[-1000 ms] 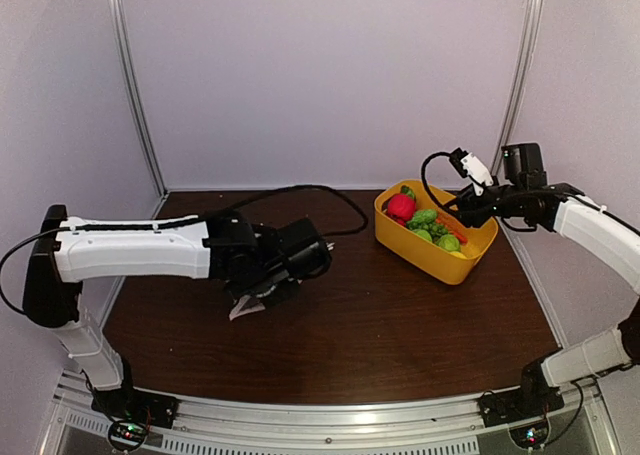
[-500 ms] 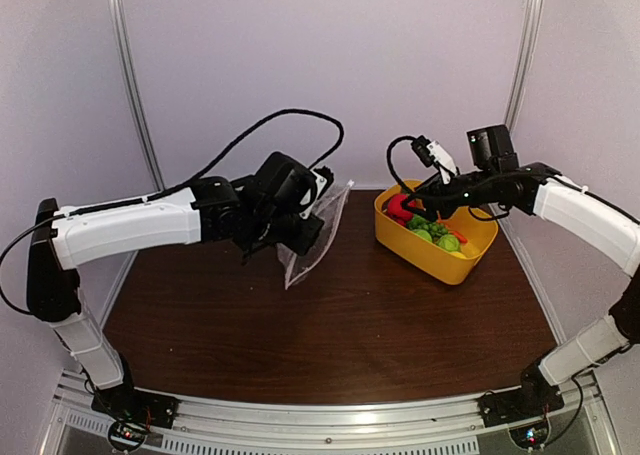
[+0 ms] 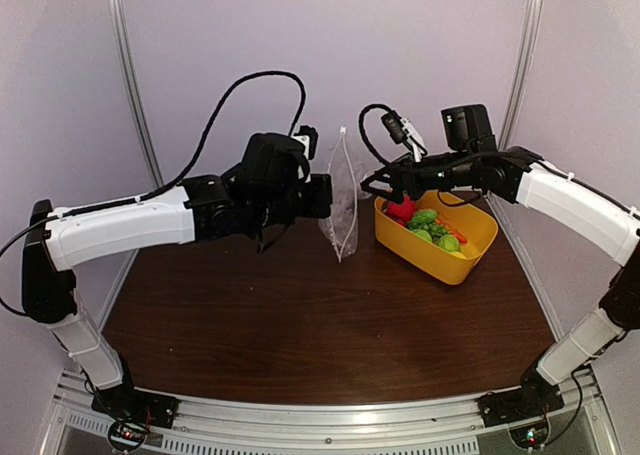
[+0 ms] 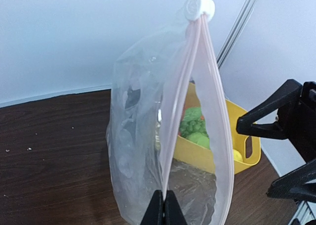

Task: Place the food in the zip-top bag and seal the zipper
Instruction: Open the zipper food storage bag.

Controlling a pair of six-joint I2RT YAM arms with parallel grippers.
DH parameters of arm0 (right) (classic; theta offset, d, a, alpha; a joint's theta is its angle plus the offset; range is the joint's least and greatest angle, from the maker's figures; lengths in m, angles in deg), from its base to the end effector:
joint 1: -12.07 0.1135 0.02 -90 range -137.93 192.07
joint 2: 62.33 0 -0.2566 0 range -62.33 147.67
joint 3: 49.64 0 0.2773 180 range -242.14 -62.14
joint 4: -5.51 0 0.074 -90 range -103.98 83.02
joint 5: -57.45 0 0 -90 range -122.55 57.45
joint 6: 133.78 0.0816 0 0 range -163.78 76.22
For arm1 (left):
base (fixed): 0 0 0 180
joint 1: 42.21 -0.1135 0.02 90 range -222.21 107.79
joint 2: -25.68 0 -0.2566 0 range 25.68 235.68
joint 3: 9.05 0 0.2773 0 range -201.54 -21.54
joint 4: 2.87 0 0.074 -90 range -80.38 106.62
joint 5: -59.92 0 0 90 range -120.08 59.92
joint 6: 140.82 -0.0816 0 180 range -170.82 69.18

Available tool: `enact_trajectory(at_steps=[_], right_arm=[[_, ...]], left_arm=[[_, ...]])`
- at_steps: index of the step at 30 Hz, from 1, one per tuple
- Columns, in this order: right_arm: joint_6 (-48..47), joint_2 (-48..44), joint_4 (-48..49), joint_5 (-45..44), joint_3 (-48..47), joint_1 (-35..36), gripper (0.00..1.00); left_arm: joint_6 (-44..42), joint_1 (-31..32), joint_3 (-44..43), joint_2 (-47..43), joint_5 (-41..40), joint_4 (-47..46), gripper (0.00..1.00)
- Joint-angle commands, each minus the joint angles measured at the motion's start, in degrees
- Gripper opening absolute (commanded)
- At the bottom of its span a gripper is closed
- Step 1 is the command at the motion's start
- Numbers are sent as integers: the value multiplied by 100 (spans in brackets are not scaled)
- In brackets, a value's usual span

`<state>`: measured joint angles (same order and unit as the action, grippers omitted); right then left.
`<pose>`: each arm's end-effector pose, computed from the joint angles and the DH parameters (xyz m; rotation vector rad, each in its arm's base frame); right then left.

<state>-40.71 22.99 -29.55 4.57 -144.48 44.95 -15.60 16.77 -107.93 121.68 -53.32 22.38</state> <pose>0.3075 0.2574 0.3552 -0.9377 1.8518 1.0437 0.2654 -0.3789 0.3259 0.1403 1.9873 -0.6921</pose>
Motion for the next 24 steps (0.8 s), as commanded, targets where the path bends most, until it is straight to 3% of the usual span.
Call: enact_trajectory(at_steps=[1, 9, 12, 14, 15, 16, 17, 24], right_arm=[[433, 255, 176, 34, -154, 216, 70], [708, 533, 226, -865, -264, 273, 59], [620, 610, 133, -1079, -350, 295, 51], [560, 668, 98, -1125, -390, 304, 39], [532, 702, 83, -1118, -417, 304, 28], [469, 742, 39, -1161, -460, 310, 8], [400, 769, -46, -1353, -516, 340, 0], [599, 519, -284, -3552, -426, 358, 0]], left_arm=[[510, 7, 371, -309, 224, -856, 0], [720, 7, 769, -505, 310, -1125, 0], [714, 4, 860, -551, 329, -1212, 0], [691, 7, 934, -590, 342, -1243, 0], [680, 3, 961, -609, 339, -1242, 0], [647, 2, 973, -619, 339, -1245, 0], [626, 5, 975, -640, 278, -1228, 0], [809, 8, 1025, -866, -911, -345, 0]])
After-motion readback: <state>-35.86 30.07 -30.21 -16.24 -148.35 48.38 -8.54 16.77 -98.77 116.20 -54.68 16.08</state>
